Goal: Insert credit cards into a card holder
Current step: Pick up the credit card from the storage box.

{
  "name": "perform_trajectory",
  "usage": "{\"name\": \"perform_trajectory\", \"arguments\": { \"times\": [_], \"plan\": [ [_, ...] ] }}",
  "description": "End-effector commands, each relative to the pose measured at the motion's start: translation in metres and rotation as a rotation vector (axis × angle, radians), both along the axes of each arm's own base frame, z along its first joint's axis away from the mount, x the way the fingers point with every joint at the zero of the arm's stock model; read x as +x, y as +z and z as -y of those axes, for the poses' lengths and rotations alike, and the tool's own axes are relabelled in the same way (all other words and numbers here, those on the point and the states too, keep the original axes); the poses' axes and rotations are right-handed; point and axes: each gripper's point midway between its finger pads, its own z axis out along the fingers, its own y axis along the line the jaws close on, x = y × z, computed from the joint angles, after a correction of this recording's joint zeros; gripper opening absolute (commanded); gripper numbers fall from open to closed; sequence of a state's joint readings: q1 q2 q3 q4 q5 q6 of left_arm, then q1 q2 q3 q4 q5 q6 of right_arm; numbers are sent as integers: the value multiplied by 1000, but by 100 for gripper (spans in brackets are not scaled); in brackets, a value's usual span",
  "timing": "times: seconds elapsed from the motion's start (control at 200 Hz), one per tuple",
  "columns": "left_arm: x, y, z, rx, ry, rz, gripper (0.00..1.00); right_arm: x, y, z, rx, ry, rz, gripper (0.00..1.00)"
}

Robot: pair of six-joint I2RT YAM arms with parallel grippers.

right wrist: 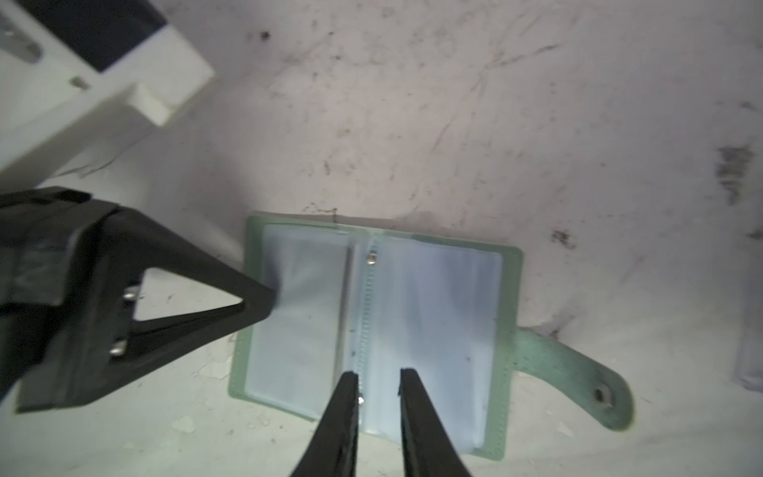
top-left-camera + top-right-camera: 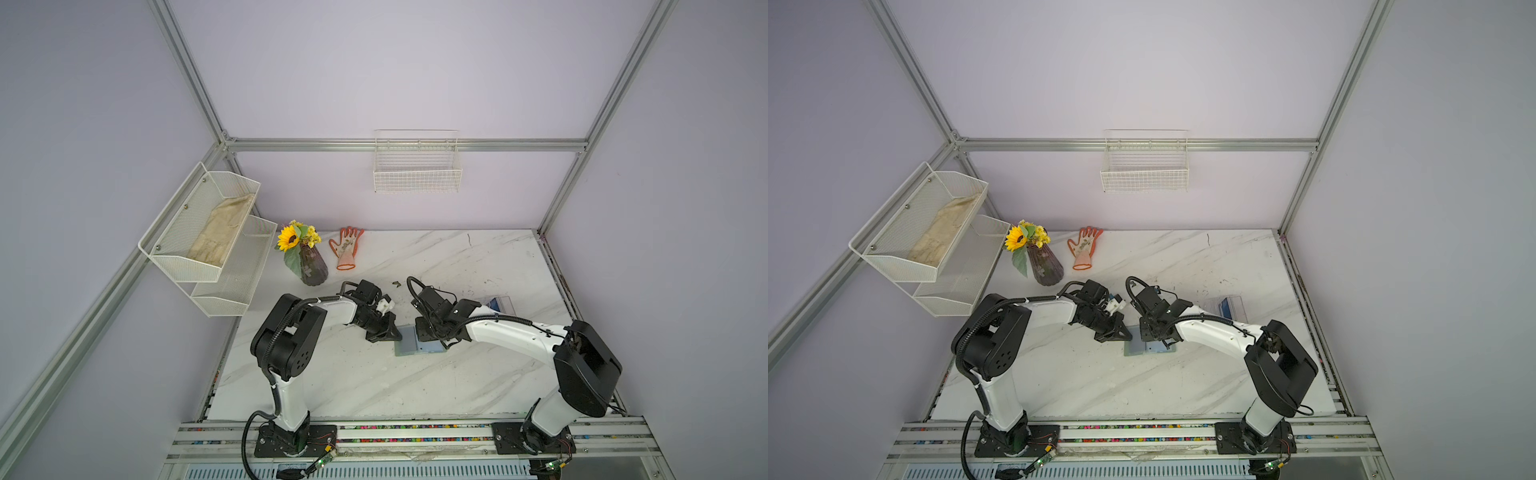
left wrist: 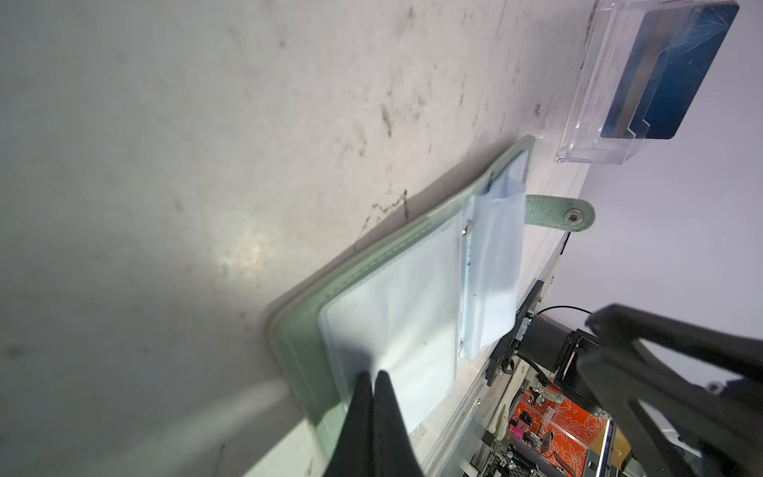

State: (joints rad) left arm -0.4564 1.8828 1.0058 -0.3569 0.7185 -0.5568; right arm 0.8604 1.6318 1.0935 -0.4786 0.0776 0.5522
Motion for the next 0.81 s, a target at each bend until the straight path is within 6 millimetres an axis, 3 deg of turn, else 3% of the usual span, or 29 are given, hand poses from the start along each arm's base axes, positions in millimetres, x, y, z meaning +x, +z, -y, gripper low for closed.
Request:
{"name": "perform_trajectory", "arguments": {
  "times": [0.0, 0.185, 0.37, 0.695, 0.8],
  "plan": [
    [-22, -49, -34, 229, 22, -85, 0, -6, -7, -31, 119, 94, -39, 21],
    [-21, -48, -36, 241, 17, -77, 0, -15, -43, -20, 51, 57, -115, 21],
    [-21, -50, -37, 247, 17, -80, 0, -15, -57, 8, -25, -21, -136, 21],
    [-23, -53, -39, 257, 14, -87, 0, 0, -32, 49, -84, -103, -88, 24],
    [-23, -52, -39, 255, 13, -83, 0, 8, -16, 71, -130, -157, -55, 27]
  ]
}}
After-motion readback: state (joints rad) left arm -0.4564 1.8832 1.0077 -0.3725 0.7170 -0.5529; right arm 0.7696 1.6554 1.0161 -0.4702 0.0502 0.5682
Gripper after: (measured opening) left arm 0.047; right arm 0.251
